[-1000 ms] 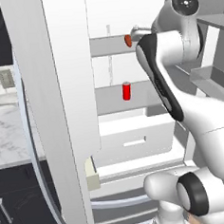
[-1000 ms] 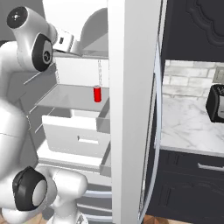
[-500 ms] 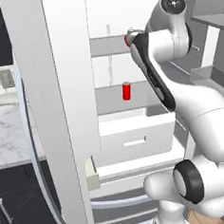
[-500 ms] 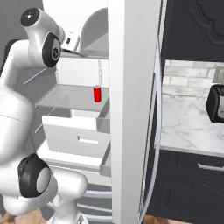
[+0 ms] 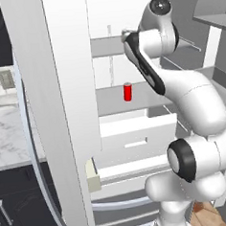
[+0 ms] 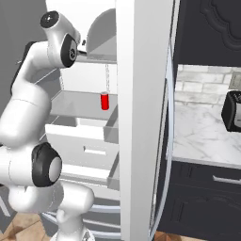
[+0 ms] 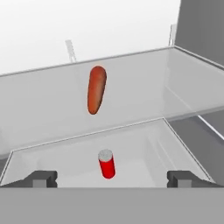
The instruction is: Place the mayonnaise and ketchup from the counter to the top shelf of the fridge. If the existing items in the fridge are on the top shelf, move them to other shelves.
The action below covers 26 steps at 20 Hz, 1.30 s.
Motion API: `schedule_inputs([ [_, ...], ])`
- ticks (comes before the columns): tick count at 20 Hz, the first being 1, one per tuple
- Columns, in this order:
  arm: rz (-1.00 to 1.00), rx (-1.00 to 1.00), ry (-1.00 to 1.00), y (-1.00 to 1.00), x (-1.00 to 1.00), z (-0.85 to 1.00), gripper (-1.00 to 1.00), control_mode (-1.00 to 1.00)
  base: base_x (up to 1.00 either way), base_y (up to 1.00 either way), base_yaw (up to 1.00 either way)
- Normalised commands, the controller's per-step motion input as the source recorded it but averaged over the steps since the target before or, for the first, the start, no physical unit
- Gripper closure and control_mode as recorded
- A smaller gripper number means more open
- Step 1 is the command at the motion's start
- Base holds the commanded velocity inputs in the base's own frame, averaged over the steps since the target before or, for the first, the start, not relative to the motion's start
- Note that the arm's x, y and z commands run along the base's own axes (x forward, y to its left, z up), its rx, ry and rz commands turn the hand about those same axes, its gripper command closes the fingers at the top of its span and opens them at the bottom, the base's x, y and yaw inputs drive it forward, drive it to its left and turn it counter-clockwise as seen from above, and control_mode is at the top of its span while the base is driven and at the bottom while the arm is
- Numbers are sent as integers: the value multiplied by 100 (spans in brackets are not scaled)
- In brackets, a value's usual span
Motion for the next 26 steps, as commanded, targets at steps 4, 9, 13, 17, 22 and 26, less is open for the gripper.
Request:
schedule_inputs([
  [4,0,0,5,0,69,-4,-100,-100,0,0,0],
  [9,0,0,5,0,71,-16,-100,-100,0,0,0],
  [13,0,0,4,0,77,-16,-100,-100,0,0,0],
  [17,0,0,1,0,70,-16,-100,-100,0,0,0],
  [22,0,-1,1,0,65,-16,-100,-100,0,0,0],
  [26,0,-1,0,0,60,-12,-100,-100,0,0,0],
])
